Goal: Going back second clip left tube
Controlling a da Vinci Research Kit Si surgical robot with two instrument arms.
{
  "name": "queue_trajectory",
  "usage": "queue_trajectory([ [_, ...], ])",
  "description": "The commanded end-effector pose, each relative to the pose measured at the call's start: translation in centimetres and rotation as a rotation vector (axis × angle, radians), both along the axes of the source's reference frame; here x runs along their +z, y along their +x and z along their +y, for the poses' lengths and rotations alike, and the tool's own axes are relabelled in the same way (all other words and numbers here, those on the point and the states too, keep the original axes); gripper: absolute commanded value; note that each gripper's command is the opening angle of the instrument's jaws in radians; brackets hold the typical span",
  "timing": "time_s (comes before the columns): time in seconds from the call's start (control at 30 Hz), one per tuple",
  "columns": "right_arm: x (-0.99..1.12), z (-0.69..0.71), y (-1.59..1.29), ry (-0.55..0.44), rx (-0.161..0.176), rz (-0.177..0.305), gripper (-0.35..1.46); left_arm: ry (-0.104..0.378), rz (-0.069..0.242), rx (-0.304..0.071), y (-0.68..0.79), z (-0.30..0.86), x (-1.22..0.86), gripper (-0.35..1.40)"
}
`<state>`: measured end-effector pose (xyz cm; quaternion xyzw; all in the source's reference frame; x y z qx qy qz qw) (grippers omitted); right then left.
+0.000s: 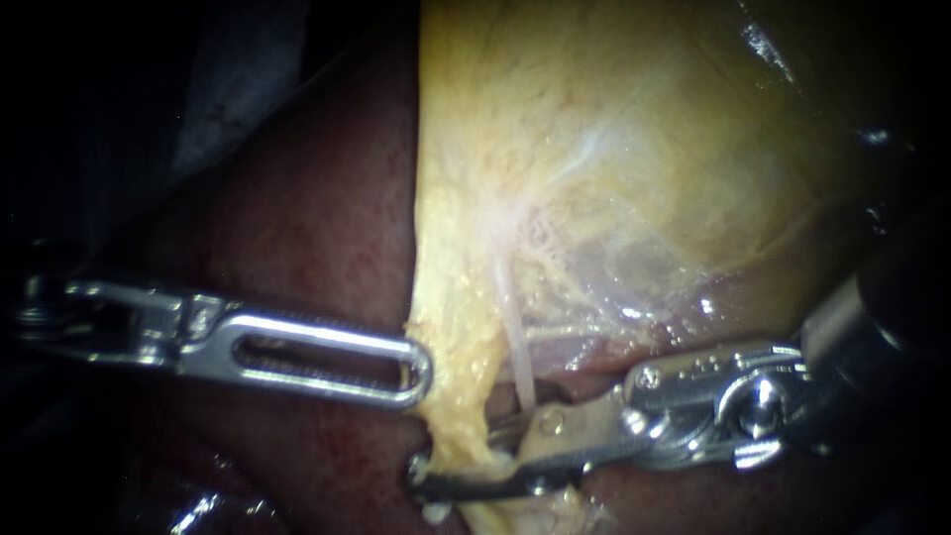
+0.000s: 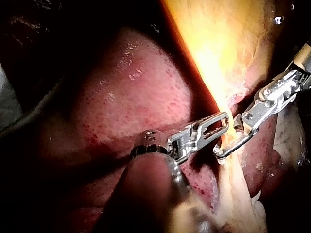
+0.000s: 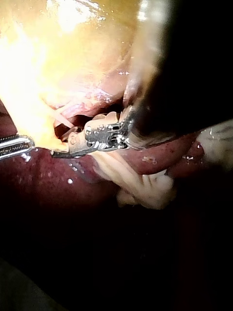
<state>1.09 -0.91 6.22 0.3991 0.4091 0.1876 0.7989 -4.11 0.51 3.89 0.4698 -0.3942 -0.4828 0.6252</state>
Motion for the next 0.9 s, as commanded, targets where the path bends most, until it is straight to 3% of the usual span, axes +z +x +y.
queue_trajectory([
  [0.03,-0.01,0.00,0.00,0.000,0.000,0.000,-0.31,0.000,0.000,0.000,0.00,0.00,0.00,-0.35],
  [0.57,-0.01,0.00,0.00,0.005,0.002,-0.002,-0.27,0.000,0.000,0.000,0.00,0.01,0.01,-0.35],
  [0.9,0.01,0.01,0.00,-0.008,0.022,-0.007,0.30,0.000,0.000,0.000,0.00,0.01,0.01,-0.35],
])
